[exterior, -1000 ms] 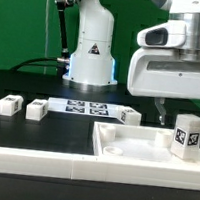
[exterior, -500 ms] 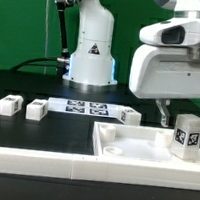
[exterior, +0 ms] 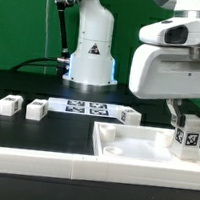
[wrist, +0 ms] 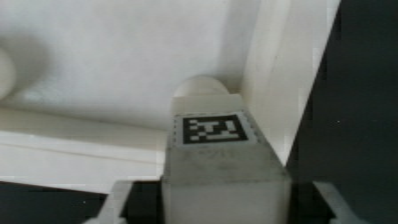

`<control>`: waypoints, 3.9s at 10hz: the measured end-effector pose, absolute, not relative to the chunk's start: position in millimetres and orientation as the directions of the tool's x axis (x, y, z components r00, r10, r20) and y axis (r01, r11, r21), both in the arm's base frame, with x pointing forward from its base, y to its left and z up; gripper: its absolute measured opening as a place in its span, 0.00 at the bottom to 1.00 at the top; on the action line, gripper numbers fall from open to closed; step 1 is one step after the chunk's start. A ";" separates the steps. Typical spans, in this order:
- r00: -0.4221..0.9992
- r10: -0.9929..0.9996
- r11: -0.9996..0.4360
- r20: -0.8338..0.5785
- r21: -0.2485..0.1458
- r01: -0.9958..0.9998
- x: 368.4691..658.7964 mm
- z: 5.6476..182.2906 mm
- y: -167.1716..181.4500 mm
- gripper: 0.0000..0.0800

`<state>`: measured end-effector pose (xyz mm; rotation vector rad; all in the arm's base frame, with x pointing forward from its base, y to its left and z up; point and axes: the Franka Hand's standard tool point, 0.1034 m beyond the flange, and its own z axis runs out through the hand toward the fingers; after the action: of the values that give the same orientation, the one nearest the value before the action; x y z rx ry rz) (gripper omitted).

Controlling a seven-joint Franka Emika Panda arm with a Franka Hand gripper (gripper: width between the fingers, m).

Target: Assemble square table

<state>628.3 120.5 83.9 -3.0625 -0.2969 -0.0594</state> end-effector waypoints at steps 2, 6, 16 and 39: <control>0.999 0.008 -0.997 0.038 -0.073 0.011 628.7 83.8 120.1 0.36; 0.910 -0.414 -0.907 0.012 -0.093 -0.411 628.8 83.1 118.6 0.36; 0.411 -0.909 -0.406 -0.072 -0.074 -0.911 626.4 82.2 124.1 0.63; 0.993 0.116 -0.992 0.025 -0.048 0.117 629.8 85.6 117.6 0.36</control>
Offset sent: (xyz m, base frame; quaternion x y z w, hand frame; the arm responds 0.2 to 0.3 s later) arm -0.0079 0.0015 -0.0027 0.0271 0.0008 0.2337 0.9719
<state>629.8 117.6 85.6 -3.0869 -0.1800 -0.0350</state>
